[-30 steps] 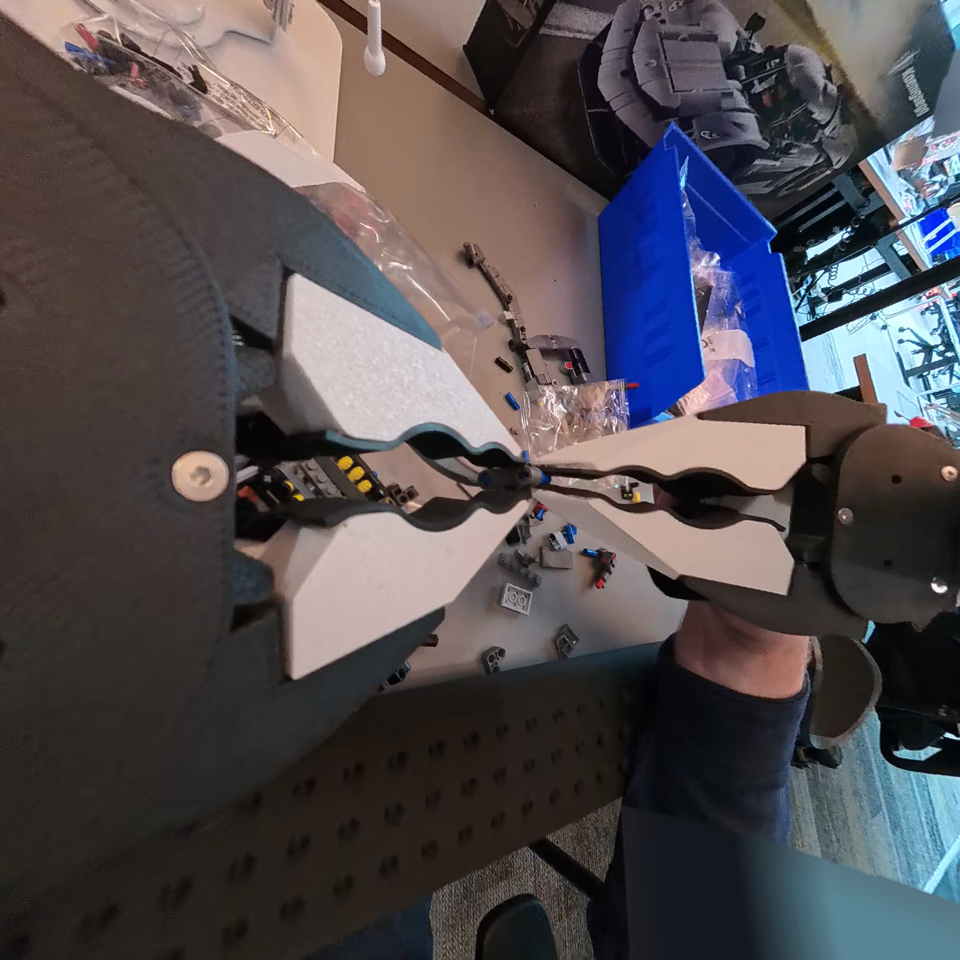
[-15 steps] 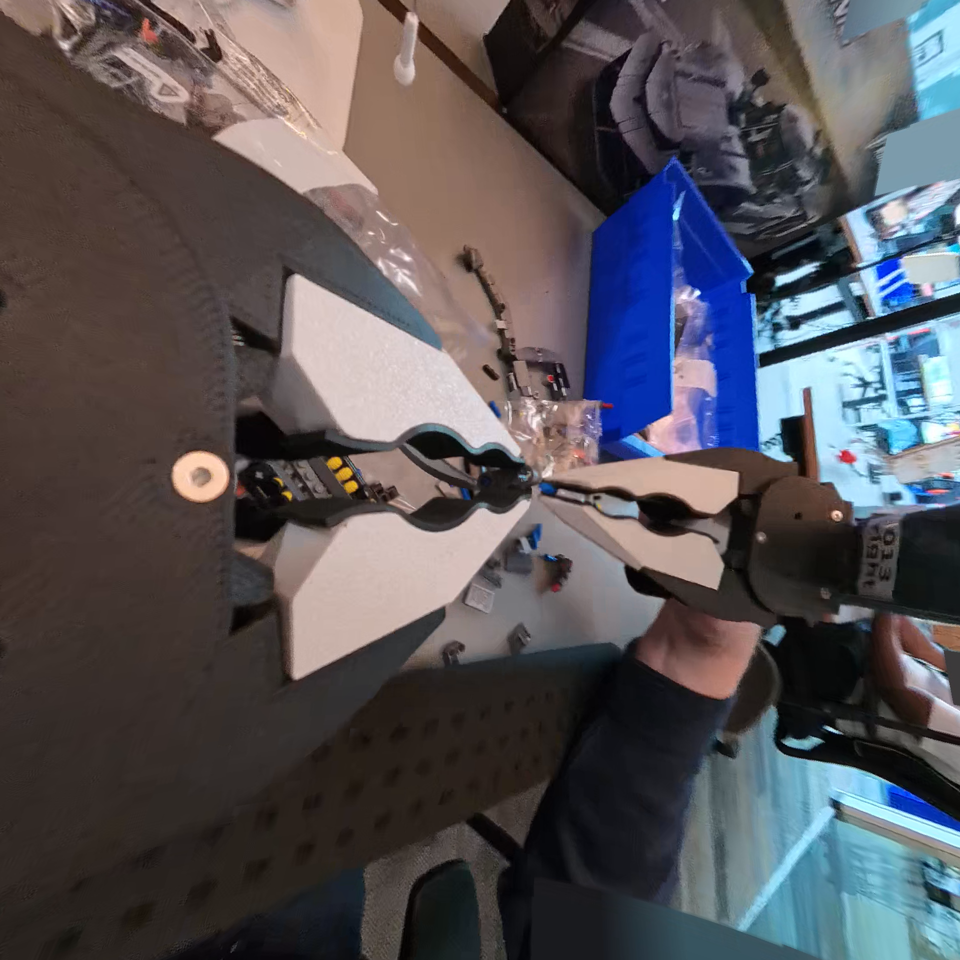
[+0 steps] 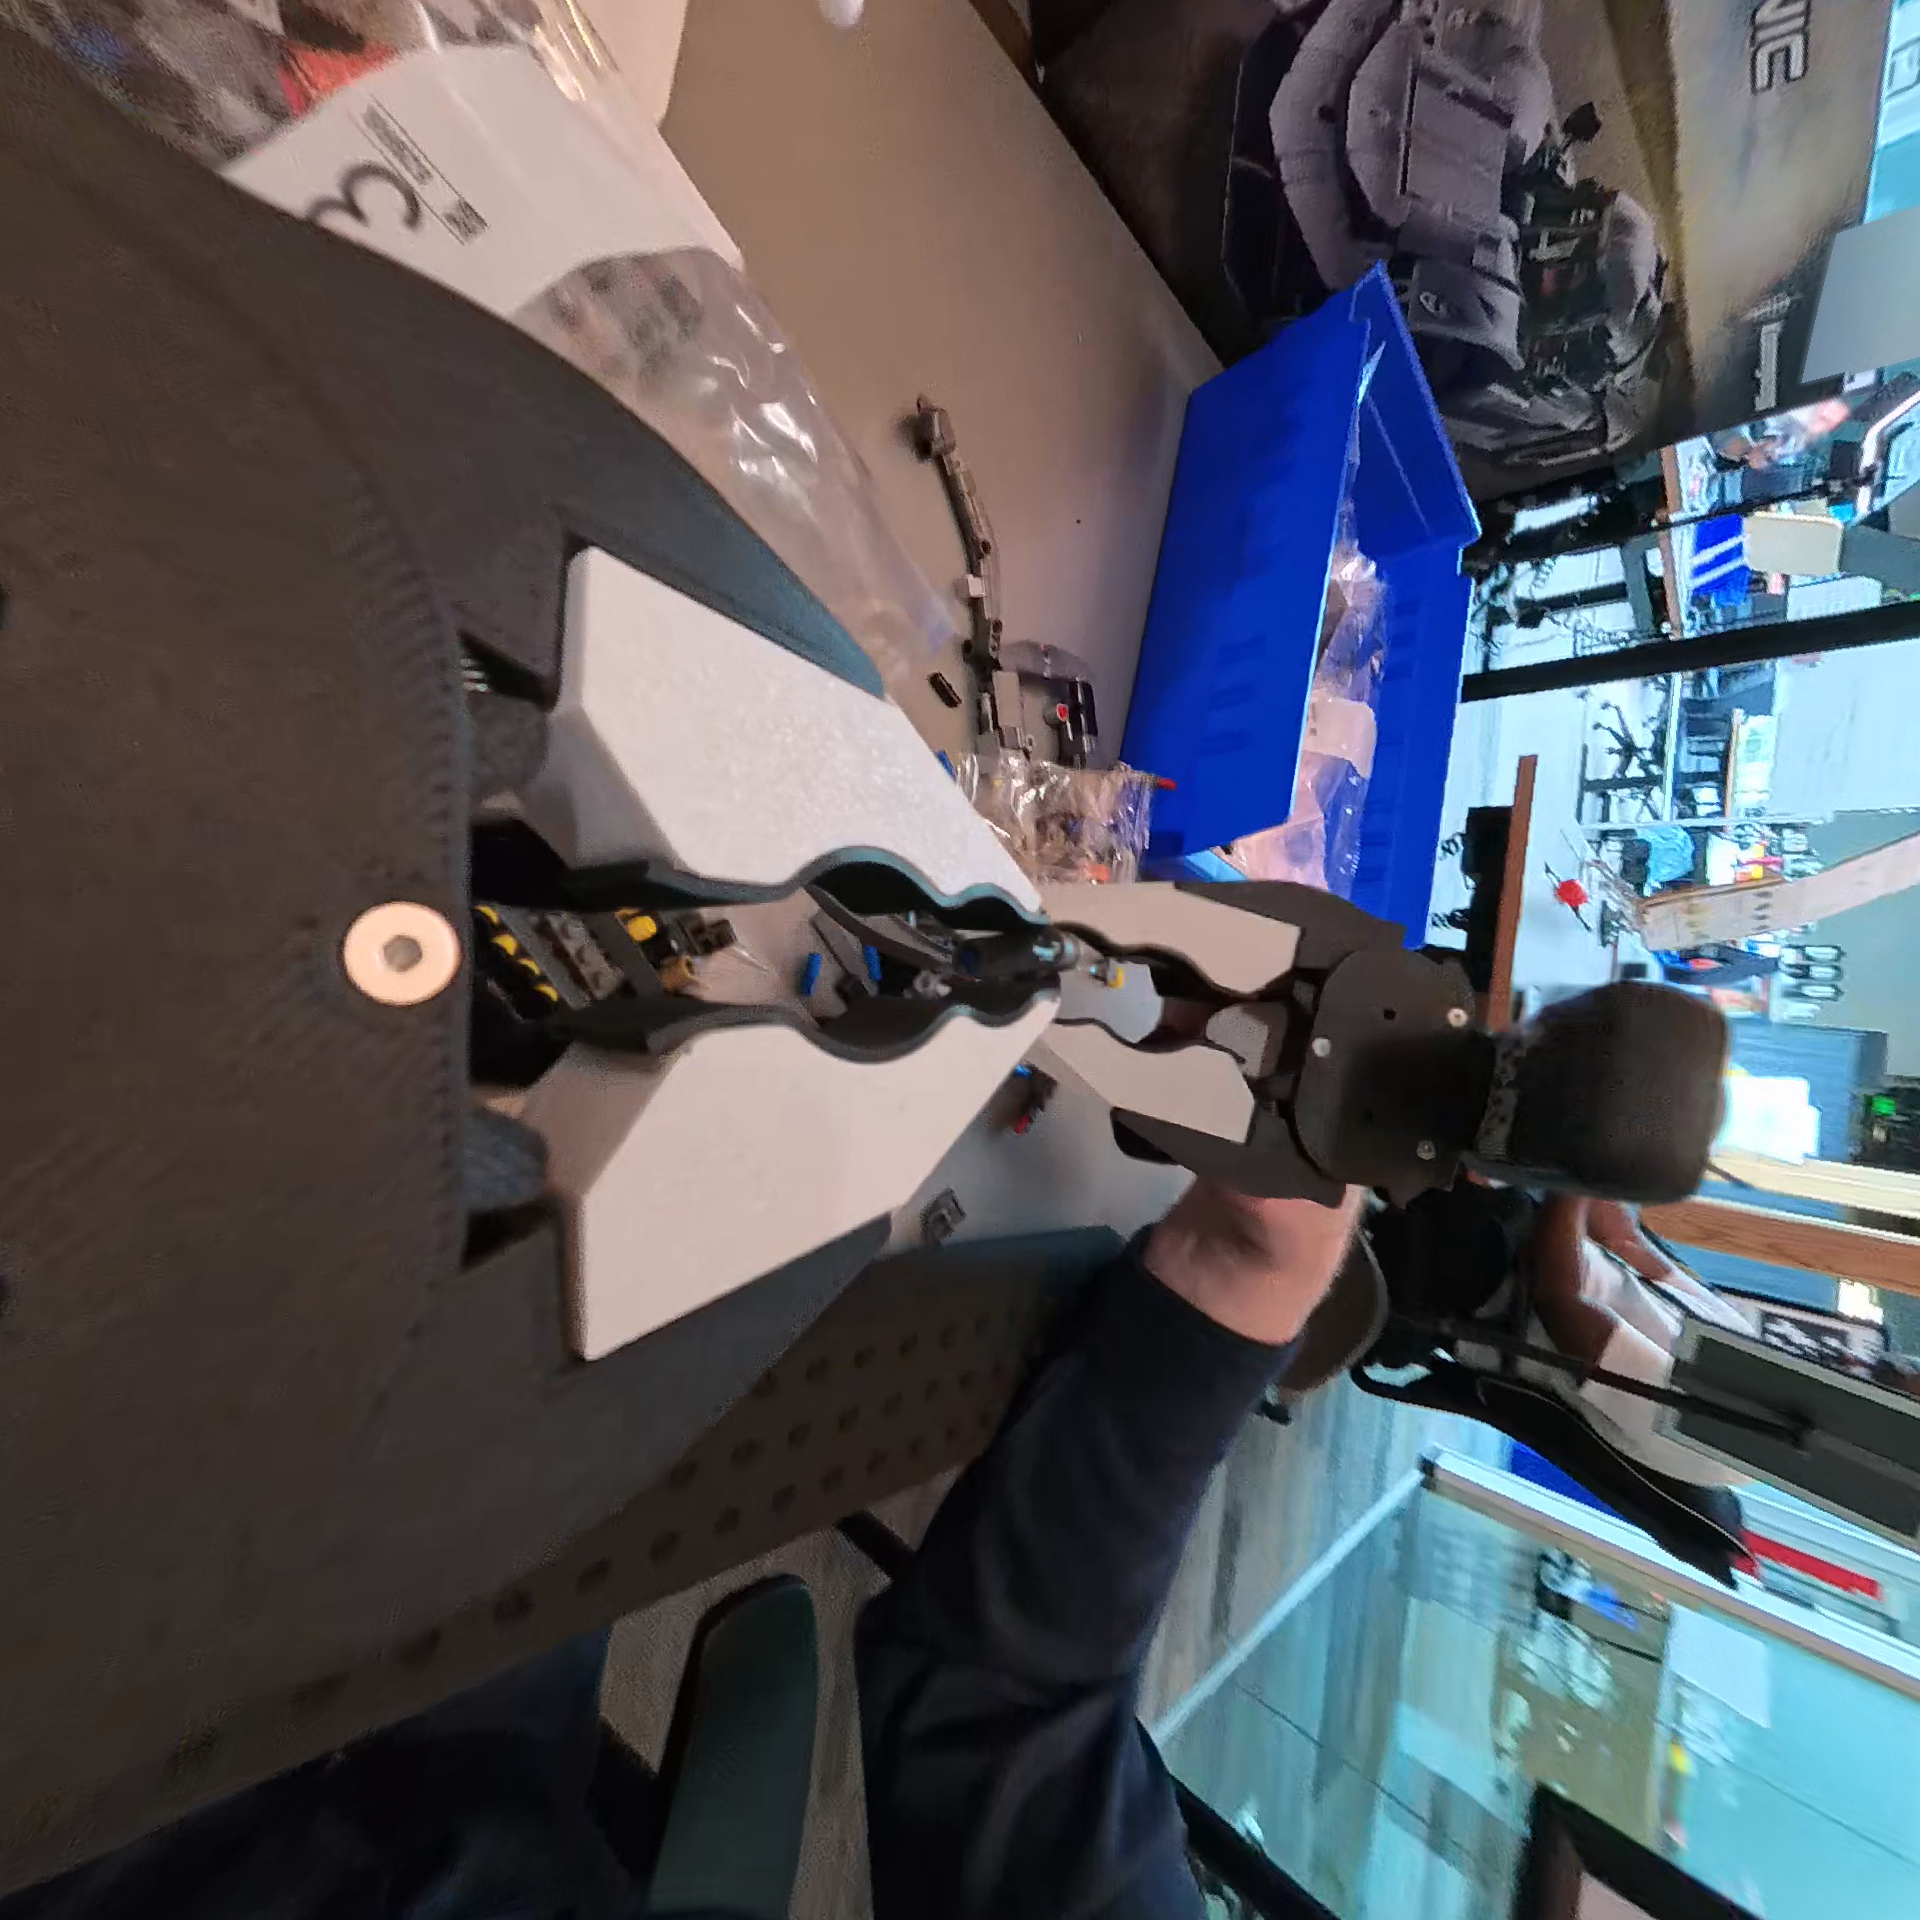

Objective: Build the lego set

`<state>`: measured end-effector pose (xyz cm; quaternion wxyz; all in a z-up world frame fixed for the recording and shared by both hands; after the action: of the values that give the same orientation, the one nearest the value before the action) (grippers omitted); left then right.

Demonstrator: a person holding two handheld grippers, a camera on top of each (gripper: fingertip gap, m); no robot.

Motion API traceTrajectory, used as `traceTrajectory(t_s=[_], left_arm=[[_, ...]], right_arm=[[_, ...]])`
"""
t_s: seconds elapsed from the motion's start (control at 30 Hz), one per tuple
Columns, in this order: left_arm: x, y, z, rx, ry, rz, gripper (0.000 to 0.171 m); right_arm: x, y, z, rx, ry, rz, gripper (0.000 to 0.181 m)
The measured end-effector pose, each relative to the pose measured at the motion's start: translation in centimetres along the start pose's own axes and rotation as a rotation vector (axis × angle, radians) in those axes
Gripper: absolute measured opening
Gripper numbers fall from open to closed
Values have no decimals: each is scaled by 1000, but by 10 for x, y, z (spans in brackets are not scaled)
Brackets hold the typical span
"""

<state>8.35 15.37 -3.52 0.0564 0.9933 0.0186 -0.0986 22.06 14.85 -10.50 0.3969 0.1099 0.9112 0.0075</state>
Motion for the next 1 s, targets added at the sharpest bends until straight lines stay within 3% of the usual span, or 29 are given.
traceTrajectory(t_s=[0.13, 0.3, 0.47, 0.67, 0.77, 0.87, 1.0], left_arm=[[7, 4, -3, -41, 45, 51, 6], [14, 6, -3, -58, 56, 64, 6], [16, 6, -3, -73, 72, 77, 6], [14, 6, -7, -125, 115, 117, 6], [9, 4, -10, -154, 151, 132, 6], [9, 4, -10, -165, 154, 133, 6], [9, 3, -10, -177, 156, 136, 7]], right_arm=[[-11, -4, -38, -1, 234, -18, 30], [-5, -12, -66, -30, 357, -30, 36], [-4, -12, -69, -40, 379, -14, 4], [-8, -15, -71, -23, 417, -54, 4], [-4, -15, -70, -23, 401, -54, 17], [-2, -15, -69, -50, 379, -33, 0], [-4, -16, -69, -70, 372, -26, 0]])
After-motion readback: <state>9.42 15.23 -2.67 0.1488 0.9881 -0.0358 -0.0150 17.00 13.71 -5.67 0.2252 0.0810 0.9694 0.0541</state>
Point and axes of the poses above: each gripper's, where its closed fingertips meet, x out along the fingers, z out of its underside, y = z × x across the jaws, the point moved 5 cm from there along -x, back along the fingers, and after that the axes turned 3 degrees about -x, right-handed, at the moved point
